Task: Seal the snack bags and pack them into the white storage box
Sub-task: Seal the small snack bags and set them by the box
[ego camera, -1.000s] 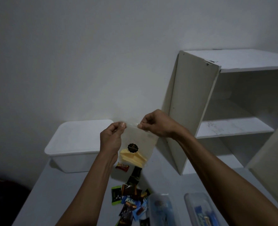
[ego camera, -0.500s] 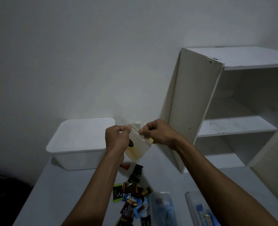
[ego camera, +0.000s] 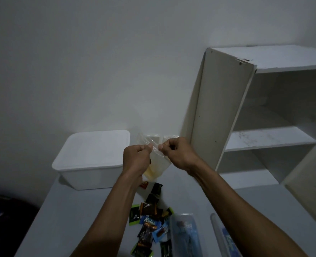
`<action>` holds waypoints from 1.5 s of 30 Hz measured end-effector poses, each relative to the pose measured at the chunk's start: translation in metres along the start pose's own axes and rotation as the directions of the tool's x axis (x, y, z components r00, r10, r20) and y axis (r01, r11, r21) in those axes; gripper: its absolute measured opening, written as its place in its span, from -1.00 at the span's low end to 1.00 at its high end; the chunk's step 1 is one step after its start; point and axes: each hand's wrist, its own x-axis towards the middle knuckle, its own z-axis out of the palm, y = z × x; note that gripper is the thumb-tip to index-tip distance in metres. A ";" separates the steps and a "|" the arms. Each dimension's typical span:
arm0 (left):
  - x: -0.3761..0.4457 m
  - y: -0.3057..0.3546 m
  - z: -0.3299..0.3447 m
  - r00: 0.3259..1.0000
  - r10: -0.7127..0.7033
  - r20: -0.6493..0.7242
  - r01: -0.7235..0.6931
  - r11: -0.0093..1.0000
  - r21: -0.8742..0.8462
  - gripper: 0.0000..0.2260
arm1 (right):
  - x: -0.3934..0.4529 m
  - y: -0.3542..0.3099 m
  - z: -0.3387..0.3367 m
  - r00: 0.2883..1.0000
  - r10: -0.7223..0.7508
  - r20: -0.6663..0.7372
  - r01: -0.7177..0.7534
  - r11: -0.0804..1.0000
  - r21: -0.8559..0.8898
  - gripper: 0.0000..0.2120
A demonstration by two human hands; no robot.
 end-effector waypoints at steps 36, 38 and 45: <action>0.008 -0.053 -0.025 0.995 0.102 0.004 -0.101 0.987 -0.123 -0.92 | -0.043 0.039 -0.052 0.989 -0.125 0.076 0.136 0.976 -0.173 -0.82; 0.007 -0.063 -0.018 0.999 0.053 -0.008 -0.053 0.988 -0.144 -0.93 | -0.046 0.059 -0.040 0.997 -0.074 -0.035 0.072 0.996 -0.059 -0.85; 0.031 -0.083 0.016 0.998 -0.037 -0.052 0.026 0.980 -0.196 -0.94 | -0.015 0.096 -0.024 0.970 0.052 -0.236 -0.017 0.989 0.149 -0.88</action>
